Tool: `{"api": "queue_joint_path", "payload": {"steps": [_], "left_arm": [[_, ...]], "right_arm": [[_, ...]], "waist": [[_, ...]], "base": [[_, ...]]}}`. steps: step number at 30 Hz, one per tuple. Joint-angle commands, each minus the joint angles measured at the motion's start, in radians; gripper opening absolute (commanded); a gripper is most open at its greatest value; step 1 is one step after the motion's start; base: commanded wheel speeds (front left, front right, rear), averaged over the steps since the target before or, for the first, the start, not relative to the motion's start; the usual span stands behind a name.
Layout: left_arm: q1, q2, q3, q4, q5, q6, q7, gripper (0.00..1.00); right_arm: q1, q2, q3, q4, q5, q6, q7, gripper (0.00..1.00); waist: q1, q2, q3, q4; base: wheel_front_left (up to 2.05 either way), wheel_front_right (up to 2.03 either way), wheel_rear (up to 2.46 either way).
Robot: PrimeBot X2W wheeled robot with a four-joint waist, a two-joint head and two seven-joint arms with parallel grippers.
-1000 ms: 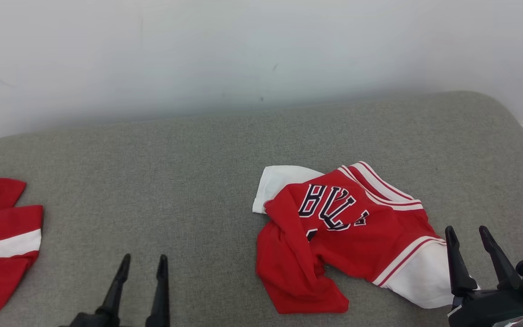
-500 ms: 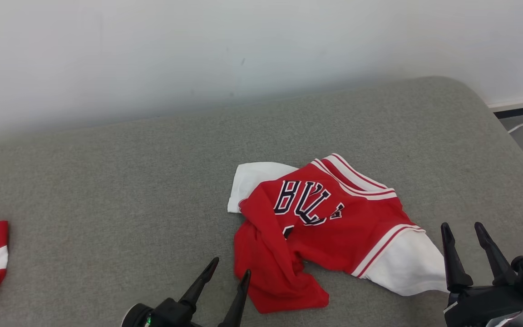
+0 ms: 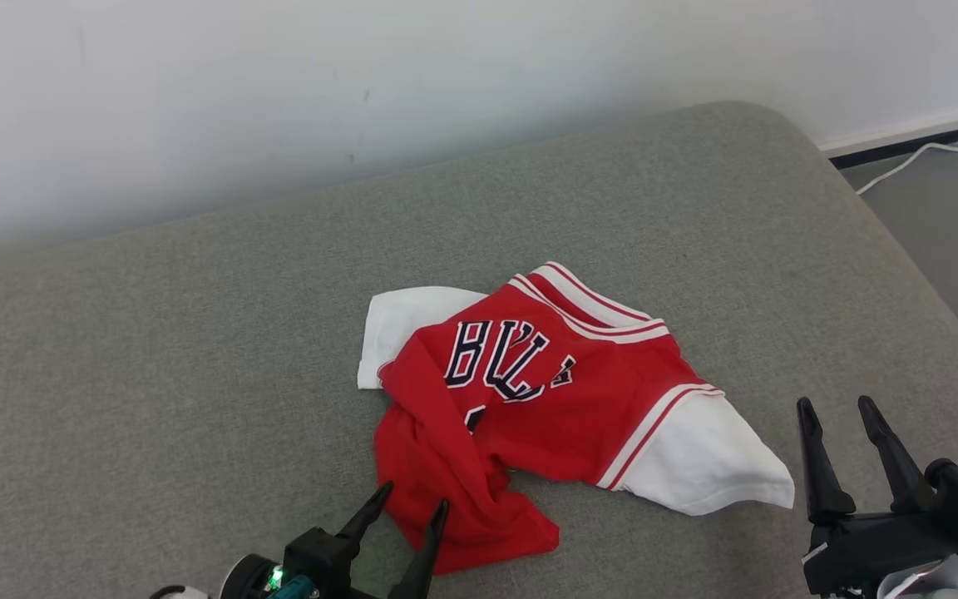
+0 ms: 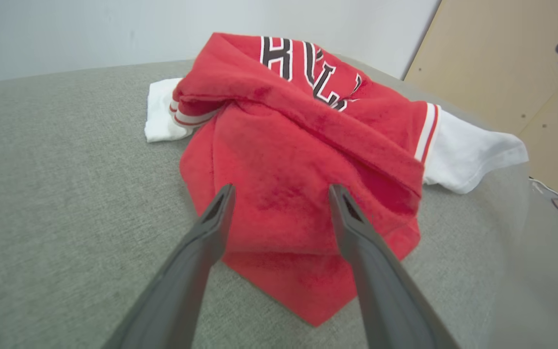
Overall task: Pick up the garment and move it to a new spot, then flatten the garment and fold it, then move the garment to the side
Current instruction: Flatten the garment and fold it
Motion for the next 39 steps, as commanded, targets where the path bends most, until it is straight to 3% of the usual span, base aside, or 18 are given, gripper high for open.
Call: {"api": "queue_joint_path", "payload": {"steps": [1, 6, 7, 8, 27, 39], "left_arm": [[-0.010, 0.003, 0.001, 0.018, -0.005, 0.004, -0.003, 1.00], [-0.036, 0.003, 0.000, 0.077, -0.024, 0.004, -0.003, 1.00], [-0.041, 0.003, -0.001, 0.082, -0.026, 0.004, -0.003, 0.44], [-0.045, 0.003, -0.002, 0.086, -0.028, 0.005, -0.003, 0.00], [-0.041, 0.005, 0.019, 0.030, 0.002, 0.021, -0.003, 0.00], [-0.009, 0.105, 0.091, -0.187, 0.042, 0.049, 0.008, 0.00]], "right_arm": [[-0.006, 0.002, 0.003, 0.001, -0.005, 0.000, -0.003, 1.00], [-0.011, 0.004, 0.004, 0.009, -0.006, 0.000, -0.008, 1.00], [-0.012, 0.005, 0.004, 0.009, -0.007, 0.000, -0.009, 1.00], [-0.013, 0.005, 0.003, 0.010, -0.008, 0.000, -0.010, 1.00], [-0.005, 0.006, 0.009, 0.026, -0.010, 0.000, -0.018, 1.00], [0.016, 0.016, 0.012, 0.048, -0.002, 0.000, -0.027, 1.00]], "waist": [[-0.0001, -0.0001, 0.013, -0.016], [-0.0001, -0.0001, 0.024, -0.028], [-0.0001, -0.0001, 0.025, -0.028], [-0.0001, -0.0001, 0.026, -0.027], [-0.0001, -0.0001, -0.004, 0.043], [-0.0001, -0.0001, -0.044, 0.124]], "base": [[0.00, 0.00, 0.00], [0.00, 0.00, 0.00], [0.00, 0.00, 0.00], [0.00, 0.00, 0.00], [0.00, 0.00, 0.00], [0.00, 0.00, 0.00]]}}
